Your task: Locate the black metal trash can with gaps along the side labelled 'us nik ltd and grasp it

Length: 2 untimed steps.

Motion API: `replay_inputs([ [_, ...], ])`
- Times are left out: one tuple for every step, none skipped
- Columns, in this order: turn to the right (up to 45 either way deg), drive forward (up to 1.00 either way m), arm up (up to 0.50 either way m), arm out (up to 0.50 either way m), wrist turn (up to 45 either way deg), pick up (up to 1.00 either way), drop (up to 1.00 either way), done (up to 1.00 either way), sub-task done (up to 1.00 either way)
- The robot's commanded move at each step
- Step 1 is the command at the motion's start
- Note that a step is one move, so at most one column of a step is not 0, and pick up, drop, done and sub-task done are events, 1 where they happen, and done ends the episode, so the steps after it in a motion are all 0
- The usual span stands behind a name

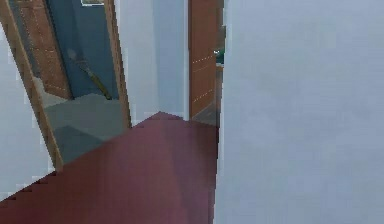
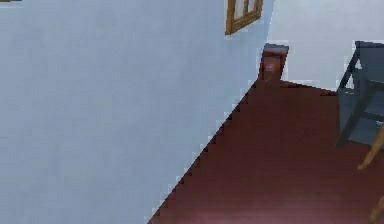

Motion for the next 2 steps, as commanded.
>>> replay_inputs([
  [-9.0,0.00,0.00,0.00,0.0,0.00,0.00,0.00,0.00],
  [0.0,0.50,0.00,0.00,0.0,0.00,0.00,0.00,0.00],
])
